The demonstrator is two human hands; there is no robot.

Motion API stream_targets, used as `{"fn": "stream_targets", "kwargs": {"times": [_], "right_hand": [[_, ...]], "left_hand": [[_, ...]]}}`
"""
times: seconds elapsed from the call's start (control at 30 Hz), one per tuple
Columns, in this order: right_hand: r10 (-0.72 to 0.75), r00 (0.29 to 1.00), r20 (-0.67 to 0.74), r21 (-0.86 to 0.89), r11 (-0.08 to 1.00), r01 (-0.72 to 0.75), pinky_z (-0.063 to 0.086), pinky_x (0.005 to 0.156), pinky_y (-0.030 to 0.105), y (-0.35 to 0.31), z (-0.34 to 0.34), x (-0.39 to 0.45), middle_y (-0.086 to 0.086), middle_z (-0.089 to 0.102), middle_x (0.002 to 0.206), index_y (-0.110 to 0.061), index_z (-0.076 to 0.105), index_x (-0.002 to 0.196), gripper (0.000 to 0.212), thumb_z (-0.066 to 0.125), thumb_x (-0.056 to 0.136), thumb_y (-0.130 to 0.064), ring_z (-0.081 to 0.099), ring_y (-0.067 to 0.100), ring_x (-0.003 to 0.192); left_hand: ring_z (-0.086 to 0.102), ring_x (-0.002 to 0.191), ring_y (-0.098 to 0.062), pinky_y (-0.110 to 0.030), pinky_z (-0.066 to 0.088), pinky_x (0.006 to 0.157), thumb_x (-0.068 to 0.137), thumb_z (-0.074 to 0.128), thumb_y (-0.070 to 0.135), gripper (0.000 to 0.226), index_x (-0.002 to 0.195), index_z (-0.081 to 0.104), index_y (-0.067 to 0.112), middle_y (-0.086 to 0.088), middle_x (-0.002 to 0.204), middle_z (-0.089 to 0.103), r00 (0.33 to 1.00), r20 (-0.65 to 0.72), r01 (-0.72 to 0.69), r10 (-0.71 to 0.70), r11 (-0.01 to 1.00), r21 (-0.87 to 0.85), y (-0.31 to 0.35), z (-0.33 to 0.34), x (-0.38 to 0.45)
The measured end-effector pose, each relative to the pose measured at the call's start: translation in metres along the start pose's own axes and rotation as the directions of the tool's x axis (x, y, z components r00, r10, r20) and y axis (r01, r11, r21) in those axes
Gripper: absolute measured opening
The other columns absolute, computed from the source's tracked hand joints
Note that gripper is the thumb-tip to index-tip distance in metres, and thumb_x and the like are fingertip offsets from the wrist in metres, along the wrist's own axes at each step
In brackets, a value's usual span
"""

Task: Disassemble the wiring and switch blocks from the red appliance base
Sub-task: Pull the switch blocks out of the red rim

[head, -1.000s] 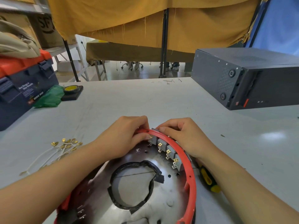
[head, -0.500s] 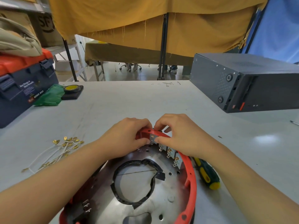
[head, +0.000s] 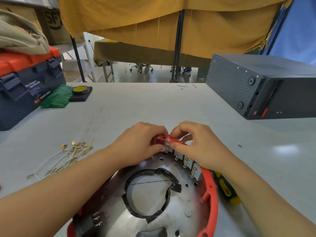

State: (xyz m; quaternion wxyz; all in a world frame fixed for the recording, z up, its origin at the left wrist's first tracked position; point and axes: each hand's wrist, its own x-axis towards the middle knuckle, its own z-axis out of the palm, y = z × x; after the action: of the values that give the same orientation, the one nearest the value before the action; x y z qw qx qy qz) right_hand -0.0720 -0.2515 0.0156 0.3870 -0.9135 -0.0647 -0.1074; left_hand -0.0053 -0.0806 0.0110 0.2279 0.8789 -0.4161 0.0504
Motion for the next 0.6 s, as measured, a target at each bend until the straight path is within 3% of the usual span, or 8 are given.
{"fn": "stream_targets", "kwargs": {"times": [0.27, 0.6], "right_hand": [[0.029, 0.999, -0.017, 0.096, 0.995, -0.027, 0.051, 0.073, 0.013, 0.0008, -0.0005, -0.0022, -0.011, 0.069, 0.082, -0.03, 0.069, 0.076, 0.017, 0.075, 0.078, -0.014, 0.063, 0.0, 0.078], [0.044, 0.998, -0.05, 0.092, 0.995, -0.04, 0.052, 0.081, 0.026, 0.0009, 0.001, -0.0035, -0.009, 0.069, 0.086, -0.023, 0.072, 0.08, 0.011, 0.076, 0.078, -0.013, 0.065, 0.004, 0.08]], "left_hand": [[0.053, 0.083, -0.014, -0.041, 0.047, 0.076, 0.083, 0.065, 0.032, 0.025, 0.108, 0.062, 0.026, 0.007, 0.087, 0.063, 1.0, 0.007, -0.003, 0.003, 0.999, 0.045, -0.0015, 0.0022, 0.0009], [0.052, 0.092, -0.017, -0.041, 0.045, 0.079, 0.088, 0.058, 0.032, 0.028, 0.115, 0.057, 0.024, 0.005, 0.096, 0.062, 1.0, 0.031, -0.011, 0.007, 0.991, 0.13, 0.0008, 0.0039, -0.0007]]}}
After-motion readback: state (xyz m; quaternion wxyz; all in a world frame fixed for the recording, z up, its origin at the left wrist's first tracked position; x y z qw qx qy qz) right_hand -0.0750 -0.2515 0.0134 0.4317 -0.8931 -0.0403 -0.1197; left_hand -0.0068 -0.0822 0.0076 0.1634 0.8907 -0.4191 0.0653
